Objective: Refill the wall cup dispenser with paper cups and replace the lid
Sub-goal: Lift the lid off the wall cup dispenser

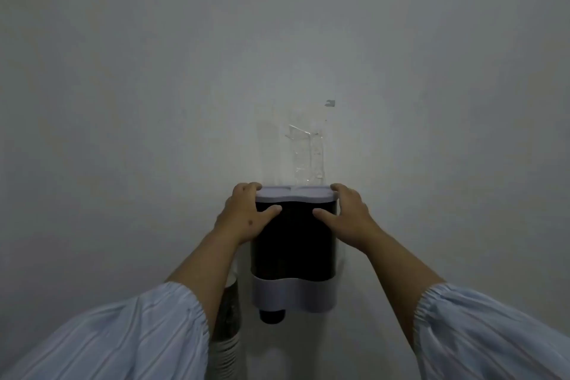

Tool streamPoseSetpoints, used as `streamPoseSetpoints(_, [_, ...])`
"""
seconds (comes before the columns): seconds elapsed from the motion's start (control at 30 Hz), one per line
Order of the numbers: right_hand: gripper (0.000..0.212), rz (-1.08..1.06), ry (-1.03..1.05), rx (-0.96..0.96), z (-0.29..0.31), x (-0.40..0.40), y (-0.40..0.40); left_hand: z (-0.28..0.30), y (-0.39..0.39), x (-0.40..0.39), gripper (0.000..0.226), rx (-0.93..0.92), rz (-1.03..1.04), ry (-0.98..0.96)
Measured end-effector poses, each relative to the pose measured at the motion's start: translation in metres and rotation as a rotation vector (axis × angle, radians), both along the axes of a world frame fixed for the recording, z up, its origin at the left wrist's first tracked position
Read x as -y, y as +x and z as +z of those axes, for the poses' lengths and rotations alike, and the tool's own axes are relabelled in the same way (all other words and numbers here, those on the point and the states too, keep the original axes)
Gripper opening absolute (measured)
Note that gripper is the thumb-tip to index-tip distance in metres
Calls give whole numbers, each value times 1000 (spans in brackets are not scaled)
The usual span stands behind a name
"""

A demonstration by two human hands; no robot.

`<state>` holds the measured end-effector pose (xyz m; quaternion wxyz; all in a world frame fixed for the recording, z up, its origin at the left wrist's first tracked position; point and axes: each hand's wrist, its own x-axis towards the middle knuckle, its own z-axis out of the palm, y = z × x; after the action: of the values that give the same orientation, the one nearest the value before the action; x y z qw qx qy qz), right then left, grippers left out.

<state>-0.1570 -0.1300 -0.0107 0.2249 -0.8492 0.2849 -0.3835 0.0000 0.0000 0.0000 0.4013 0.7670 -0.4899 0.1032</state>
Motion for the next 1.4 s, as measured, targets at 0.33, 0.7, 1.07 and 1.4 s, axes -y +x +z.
streamPoseSetpoints(0.33, [67,28,23,245,-21,16,26,-29,25,26,44,-285,-204,-286])
streamPoseSetpoints(0.7, [77,-1,-80,336,-3,8,23,-10,9,16,55,-218,-218,-386])
streamPoseSetpoints(1.07, [84,-18,-76,399,-13,-13,-20,-6,-44,-9,58,-115,-196,-410])
streamPoseSetpoints(1.4, [84,-35,102,365,-84,-48,-87,-75,-108,-32,60,-243,-271,-282])
